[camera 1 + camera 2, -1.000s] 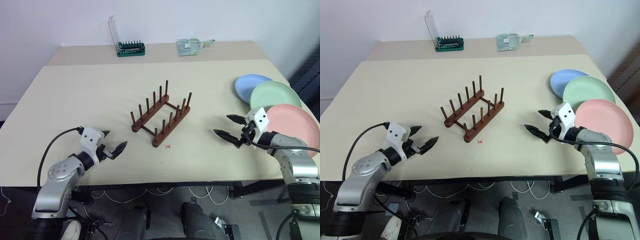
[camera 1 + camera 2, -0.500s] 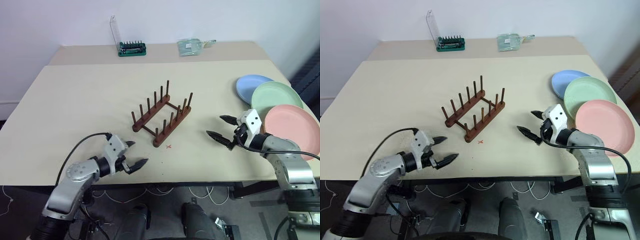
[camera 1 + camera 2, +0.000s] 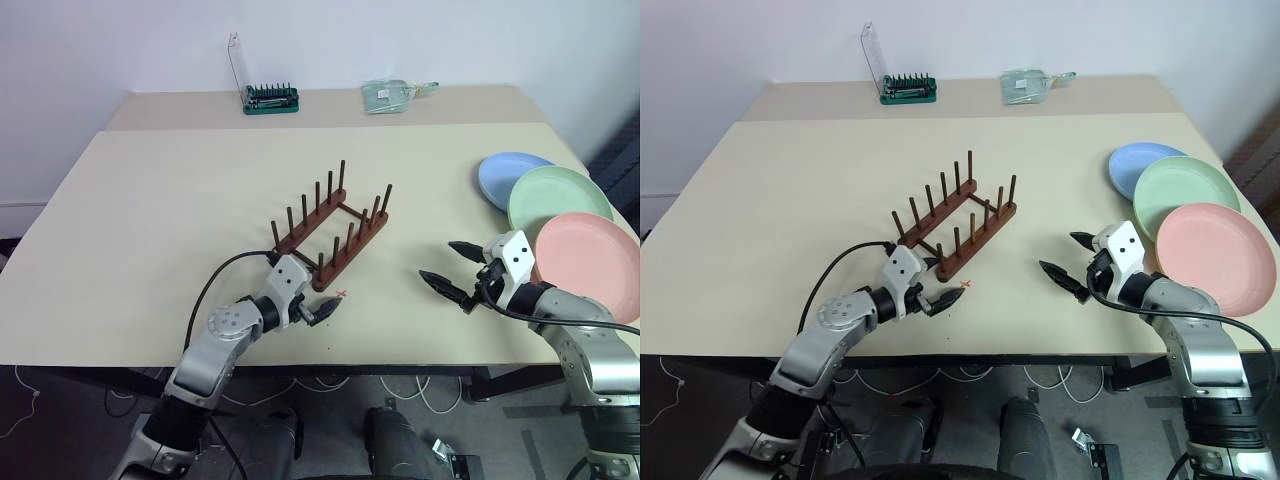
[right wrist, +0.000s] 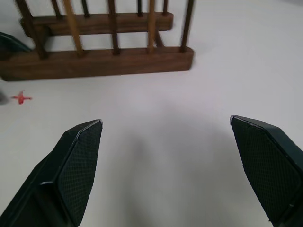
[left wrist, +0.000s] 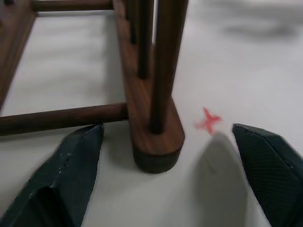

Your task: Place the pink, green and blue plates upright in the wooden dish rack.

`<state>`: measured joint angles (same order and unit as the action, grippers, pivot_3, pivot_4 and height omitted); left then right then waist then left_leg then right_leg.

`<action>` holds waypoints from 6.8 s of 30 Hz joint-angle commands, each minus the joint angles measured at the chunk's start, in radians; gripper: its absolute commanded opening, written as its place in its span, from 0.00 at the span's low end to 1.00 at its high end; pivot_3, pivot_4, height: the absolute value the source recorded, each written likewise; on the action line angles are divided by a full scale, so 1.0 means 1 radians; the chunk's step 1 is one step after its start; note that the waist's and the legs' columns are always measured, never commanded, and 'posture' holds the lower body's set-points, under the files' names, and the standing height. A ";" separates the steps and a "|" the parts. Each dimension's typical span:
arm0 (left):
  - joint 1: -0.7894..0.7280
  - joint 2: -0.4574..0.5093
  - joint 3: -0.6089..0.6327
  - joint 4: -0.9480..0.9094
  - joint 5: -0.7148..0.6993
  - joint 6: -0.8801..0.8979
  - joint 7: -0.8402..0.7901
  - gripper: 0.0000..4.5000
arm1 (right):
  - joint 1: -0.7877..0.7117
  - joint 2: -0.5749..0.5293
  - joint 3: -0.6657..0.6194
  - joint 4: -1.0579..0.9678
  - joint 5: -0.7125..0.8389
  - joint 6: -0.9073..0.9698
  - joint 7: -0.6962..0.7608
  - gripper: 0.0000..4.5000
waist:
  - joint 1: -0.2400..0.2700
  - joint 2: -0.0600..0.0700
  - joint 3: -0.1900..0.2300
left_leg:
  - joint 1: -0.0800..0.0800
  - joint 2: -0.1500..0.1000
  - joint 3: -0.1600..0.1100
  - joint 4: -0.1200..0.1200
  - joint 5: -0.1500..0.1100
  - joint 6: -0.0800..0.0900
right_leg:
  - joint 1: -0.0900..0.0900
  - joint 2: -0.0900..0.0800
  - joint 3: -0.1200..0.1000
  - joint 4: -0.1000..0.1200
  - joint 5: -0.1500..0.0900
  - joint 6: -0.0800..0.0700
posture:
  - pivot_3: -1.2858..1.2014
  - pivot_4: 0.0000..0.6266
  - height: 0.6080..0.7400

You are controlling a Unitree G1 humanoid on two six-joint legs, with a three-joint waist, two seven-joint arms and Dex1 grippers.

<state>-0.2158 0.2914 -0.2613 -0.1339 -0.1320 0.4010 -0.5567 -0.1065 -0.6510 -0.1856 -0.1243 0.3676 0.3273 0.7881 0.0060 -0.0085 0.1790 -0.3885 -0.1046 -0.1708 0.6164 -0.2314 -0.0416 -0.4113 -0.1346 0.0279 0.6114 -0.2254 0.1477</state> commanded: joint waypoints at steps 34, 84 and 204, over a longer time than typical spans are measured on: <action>-0.385 0.154 0.037 0.723 0.055 -0.472 -0.538 0.99 | 0.152 0.013 0.014 -0.110 -0.061 -0.059 -0.085 1.00 | -0.020 0.001 -0.001 | 0.001 -0.001 -0.001 0.000 0.000 0.001 | 0.000 0.000 0.000 0.001 -0.001 0.002 | 0.52 0.24 1.00; -0.087 0.046 0.056 0.196 -0.082 -0.177 -0.258 0.00 | 0.100 -0.086 -0.078 -0.323 -0.093 0.192 -0.063 0.38 | -0.015 0.002 -0.004 | 0.008 0.000 -0.001 -0.002 -0.004 0.000 | 0.007 0.000 0.000 0.000 -0.003 0.003 | 0.52 0.24 1.00; -0.099 -0.032 0.020 0.179 -0.133 -0.245 -0.398 0.00 | -0.146 -0.268 0.122 0.353 -0.294 -0.058 -0.330 0.65 | -0.016 0.006 -0.001 | -0.002 0.000 0.002 0.007 -0.006 0.003 | 0.001 0.000 -0.001 0.000 -0.003 0.003 | 0.52 0.24 1.00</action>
<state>-0.3136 0.2629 -0.2442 0.0705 -0.2558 0.1670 -0.9566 -0.2183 -0.9254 -0.0711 0.1787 0.1334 0.3161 0.4922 -0.0103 -0.0028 0.1775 -0.3906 -0.1048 -0.1691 0.6239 -0.2372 -0.0391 -0.4102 -0.1349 0.0274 0.6113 -0.2281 0.1508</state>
